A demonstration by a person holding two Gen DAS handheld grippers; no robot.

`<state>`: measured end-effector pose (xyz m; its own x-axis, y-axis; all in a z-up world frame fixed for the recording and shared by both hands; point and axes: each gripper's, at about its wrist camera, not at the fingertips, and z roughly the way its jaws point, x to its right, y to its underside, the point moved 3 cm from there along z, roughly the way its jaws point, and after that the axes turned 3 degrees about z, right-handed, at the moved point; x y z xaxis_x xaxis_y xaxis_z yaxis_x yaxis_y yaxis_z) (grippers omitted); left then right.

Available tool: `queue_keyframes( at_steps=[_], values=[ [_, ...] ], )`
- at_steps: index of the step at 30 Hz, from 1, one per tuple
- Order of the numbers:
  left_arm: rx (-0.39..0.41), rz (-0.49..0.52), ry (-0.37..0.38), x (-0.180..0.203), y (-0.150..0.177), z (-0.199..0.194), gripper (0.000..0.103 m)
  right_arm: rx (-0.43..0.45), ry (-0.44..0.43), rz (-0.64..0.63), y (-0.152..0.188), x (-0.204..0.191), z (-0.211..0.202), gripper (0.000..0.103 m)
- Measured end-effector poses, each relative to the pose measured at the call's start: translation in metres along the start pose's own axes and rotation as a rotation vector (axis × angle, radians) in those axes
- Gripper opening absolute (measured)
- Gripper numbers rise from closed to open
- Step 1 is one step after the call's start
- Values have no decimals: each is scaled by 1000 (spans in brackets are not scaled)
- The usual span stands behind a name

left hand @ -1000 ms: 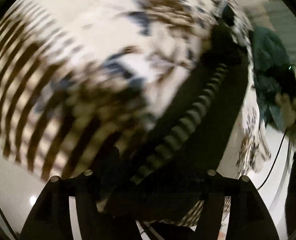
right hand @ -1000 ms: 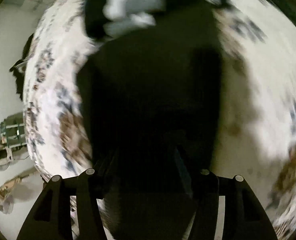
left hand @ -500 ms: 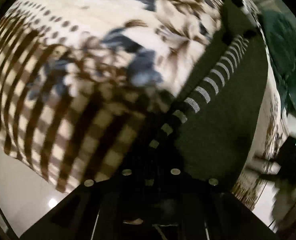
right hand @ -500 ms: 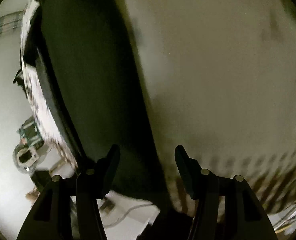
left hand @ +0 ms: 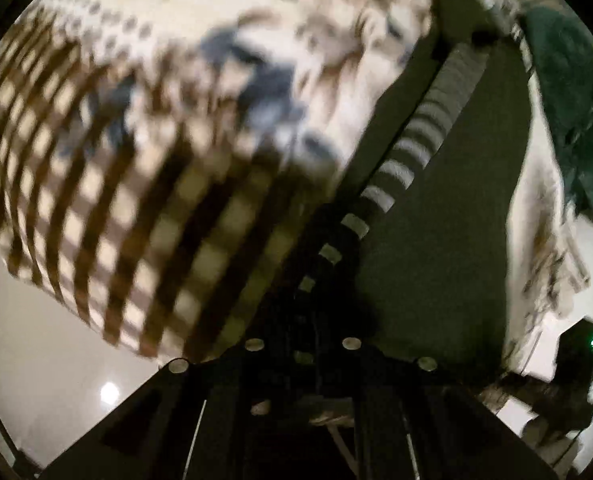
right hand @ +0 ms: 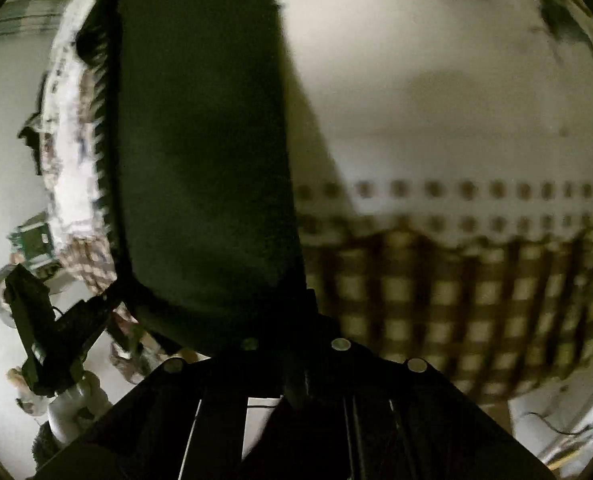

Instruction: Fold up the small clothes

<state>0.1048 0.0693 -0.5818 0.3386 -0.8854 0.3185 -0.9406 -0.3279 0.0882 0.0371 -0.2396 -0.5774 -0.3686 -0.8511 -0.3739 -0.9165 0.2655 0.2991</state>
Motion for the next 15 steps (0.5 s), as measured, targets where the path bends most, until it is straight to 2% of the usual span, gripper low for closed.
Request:
queue_keyframes(
  at_steps=[1,3,6,7,8,9,10,12,15],
  values=[
    [-24,-8,8,1,3,7,7,-49,2,32,-4,10,9,6],
    [-21,-19,17,7,-1,5,9,-111,-13,63,-11,16,20,7],
    [-9,-3,-3,17,-16,-19,12,-162,-33,57,-29,7,20,11],
    [9,9,6,18,-24,-30,22,-157,-33,40,-32,3,17,23],
    [29,20,24,20,-27,-38,39,-139,-37,27,-35,0,12,42],
    [55,33,49,24,-35,-47,50,-115,-41,17,-37,-1,7,48],
    [72,37,61,27,-40,-52,67,-91,-38,6,-41,-6,4,51],
    [123,55,123,43,-65,-58,67,-68,-29,-7,-53,-12,-5,51],
    [140,117,203,83,-107,-39,67,-44,-29,35,-83,-15,-11,51]
  ],
)
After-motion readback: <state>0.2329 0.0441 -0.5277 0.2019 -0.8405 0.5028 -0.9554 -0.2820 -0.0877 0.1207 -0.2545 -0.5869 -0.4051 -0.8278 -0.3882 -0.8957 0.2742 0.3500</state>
